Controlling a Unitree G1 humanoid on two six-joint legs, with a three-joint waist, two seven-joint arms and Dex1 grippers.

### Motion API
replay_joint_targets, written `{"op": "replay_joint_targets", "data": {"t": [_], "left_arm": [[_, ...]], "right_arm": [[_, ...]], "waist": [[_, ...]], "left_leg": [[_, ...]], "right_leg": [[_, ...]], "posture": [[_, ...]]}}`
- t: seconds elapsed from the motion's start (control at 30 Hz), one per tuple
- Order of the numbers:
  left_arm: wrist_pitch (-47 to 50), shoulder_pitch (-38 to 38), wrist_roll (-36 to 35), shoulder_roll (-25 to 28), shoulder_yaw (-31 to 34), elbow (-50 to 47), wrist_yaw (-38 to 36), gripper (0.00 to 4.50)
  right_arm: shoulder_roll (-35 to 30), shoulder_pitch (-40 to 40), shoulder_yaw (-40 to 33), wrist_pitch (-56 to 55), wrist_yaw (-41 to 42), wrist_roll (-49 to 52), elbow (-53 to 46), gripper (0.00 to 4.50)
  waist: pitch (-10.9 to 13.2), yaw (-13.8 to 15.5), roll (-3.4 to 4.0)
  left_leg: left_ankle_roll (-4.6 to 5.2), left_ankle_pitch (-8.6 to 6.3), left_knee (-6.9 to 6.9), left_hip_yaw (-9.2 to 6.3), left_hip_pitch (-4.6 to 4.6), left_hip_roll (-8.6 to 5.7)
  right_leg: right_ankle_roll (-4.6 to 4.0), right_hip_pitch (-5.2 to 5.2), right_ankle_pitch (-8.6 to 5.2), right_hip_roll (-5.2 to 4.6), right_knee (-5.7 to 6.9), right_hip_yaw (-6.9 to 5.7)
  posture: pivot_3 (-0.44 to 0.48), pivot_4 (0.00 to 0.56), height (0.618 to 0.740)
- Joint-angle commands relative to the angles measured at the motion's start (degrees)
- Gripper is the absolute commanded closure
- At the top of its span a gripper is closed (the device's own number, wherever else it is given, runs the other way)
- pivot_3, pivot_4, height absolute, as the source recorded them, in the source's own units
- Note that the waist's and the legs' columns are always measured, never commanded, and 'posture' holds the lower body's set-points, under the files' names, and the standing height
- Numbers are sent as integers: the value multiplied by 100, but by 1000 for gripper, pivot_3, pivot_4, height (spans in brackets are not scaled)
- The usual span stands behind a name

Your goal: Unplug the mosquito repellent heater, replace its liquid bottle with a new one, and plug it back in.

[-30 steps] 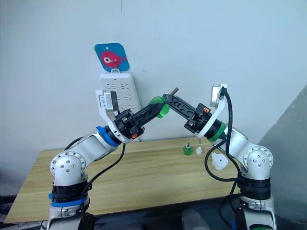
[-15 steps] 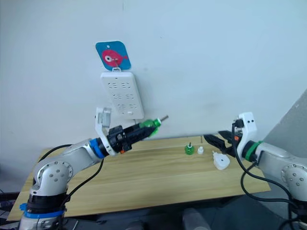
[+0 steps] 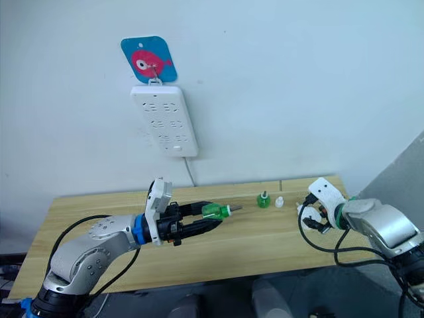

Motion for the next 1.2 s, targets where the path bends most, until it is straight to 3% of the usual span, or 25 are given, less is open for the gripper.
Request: {"op": "replay_joint_targets", "data": {"t": [0.03,0.47,1.0,1.1,1.2], "left_arm": [[-179,120,93,-41,3,-279,-82,2096],[-369,502,299,-267,-61,-399,-17,2096],[-338,537,361,-425,-71,-457,100,2096],[-333,522,359,-420,-68,-456,113,2096],[-334,499,364,-412,-71,-427,108,2096]], "right_arm": [[80,-235,149,-42,416,-477,470,0],[610,-728,285,-40,1365,-1393,1778,0],[1248,-1108,240,-278,1788,-2160,2897,0],[1317,-1116,179,-300,1835,-2223,2933,595],[1368,-1092,82,-200,1853,-2185,2892,1508]], "waist": [[17,48,1],[189,139,-1],[294,171,-1],[294,170,-1],[294,174,-1]], "left_leg": [[8,-5,0,0,0,0],[16,-11,3,4,1,-1],[15,-11,3,6,0,-1],[15,-11,3,6,2,-1],[15,-11,4,6,1,-1]], "right_leg": [[2,0,-1,0,-2,0],[4,1,-2,-2,-3,4],[6,1,0,-3,-3,6],[6,1,0,-3,-2,6],[8,2,0,-3,-3,6]], "posture": [[-131,201,740],[-97,227,740],[-75,232,740],[-75,232,740],[-76,226,740]]}}
